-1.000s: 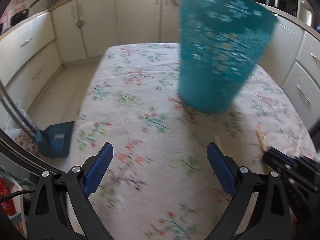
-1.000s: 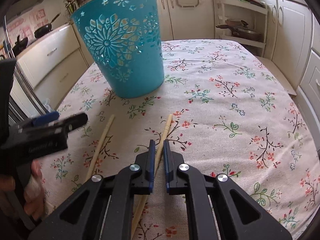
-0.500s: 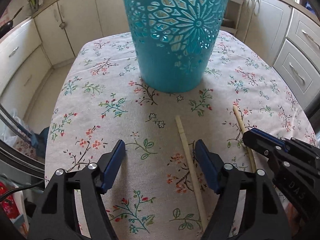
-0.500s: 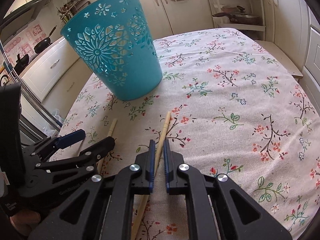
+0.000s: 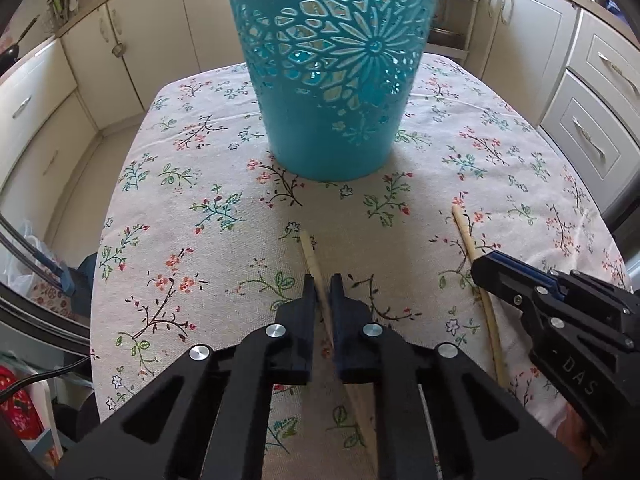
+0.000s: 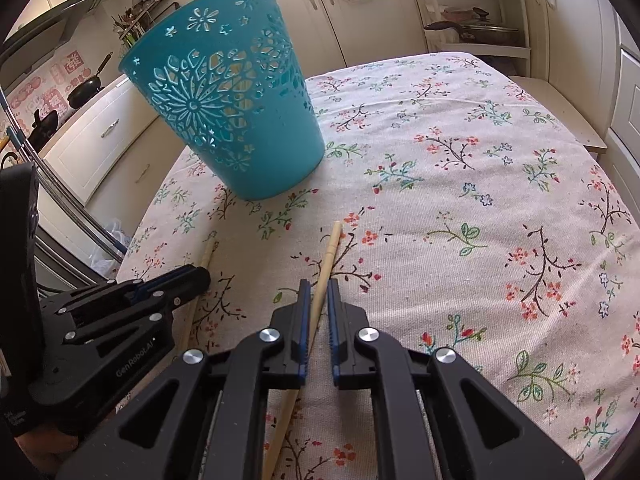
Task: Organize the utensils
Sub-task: 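Pinch a loose chopstick with the left tool while the right tool holds its chopstick, then lift the chopstick with the left tool and drop it into the teal basket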
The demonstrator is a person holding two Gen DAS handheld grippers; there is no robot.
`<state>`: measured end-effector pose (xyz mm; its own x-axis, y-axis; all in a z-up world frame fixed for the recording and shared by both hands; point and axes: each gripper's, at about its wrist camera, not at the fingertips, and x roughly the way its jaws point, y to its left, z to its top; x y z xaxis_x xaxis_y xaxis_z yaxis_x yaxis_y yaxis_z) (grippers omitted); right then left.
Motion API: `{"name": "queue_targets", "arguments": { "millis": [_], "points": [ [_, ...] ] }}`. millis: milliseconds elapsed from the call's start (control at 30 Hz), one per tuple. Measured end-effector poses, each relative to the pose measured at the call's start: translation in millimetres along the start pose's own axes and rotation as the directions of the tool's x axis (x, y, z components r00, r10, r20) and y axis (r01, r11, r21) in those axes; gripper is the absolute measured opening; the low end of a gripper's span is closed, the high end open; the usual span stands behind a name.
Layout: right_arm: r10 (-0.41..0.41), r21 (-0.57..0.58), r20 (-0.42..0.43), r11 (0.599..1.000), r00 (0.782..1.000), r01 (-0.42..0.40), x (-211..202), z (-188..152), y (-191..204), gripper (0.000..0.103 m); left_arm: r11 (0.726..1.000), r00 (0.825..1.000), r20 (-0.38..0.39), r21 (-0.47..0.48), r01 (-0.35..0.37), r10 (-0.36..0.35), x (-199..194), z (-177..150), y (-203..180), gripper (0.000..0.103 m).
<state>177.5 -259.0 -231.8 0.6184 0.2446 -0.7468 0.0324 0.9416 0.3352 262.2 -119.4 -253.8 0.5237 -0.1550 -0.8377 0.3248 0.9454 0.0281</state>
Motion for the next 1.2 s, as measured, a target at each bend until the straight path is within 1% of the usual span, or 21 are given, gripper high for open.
{"name": "queue_targets", "arguments": {
  "millis": [267, 633, 767, 900, 1100, 1200],
  "points": [
    [-0.016, -0.017, 0.008, 1.000, 1.000, 0.016, 1.6, 1.2, 2.6, 0.009, 1.000, 1.000, 0.012, 0.009, -0.007, 0.007, 0.9, -0.9, -1.6, 0.008],
    [-0.056, -0.064, 0.035, 0.996, 0.998, 0.058, 5.8, 2.3, 9.6, 0.009, 0.999, 0.999, 0.043, 0.048, 0.009, -0.011, 0.1, -3.7, -3.8, 0.006],
    [-0.075, -0.088, 0.047, 0.993, 0.996, 0.079, 7.3, 2.9, 13.8, 0.009, 0.999, 0.999, 0.035, 0.039, 0.028, -0.030, 0.4, -2.1, -0.7, 0.005],
    [-0.077, -0.092, 0.049, 0.992, 0.996, 0.081, 6.9, 2.5, 13.4, 0.010, 0.999, 0.999, 0.025, 0.033, 0.039, -0.040, -1.0, -2.2, 0.5, 0.005],
    [-0.079, -0.093, 0.049, 0.992, 0.996, 0.083, 6.9, 2.1, 13.6, 0.010, 0.998, 0.998, 0.030, 0.028, 0.052, -0.053, -12.0, -5.1, 3.0, 0.005],
    [-0.080, -0.094, 0.049, 0.992, 0.996, 0.084, 6.8, 1.9, 14.2, 0.009, 0.997, 0.995, 0.052, 0.004, 0.081, -0.081, -27.4, -1.3, 9.6, 0.005]
  ]
}}
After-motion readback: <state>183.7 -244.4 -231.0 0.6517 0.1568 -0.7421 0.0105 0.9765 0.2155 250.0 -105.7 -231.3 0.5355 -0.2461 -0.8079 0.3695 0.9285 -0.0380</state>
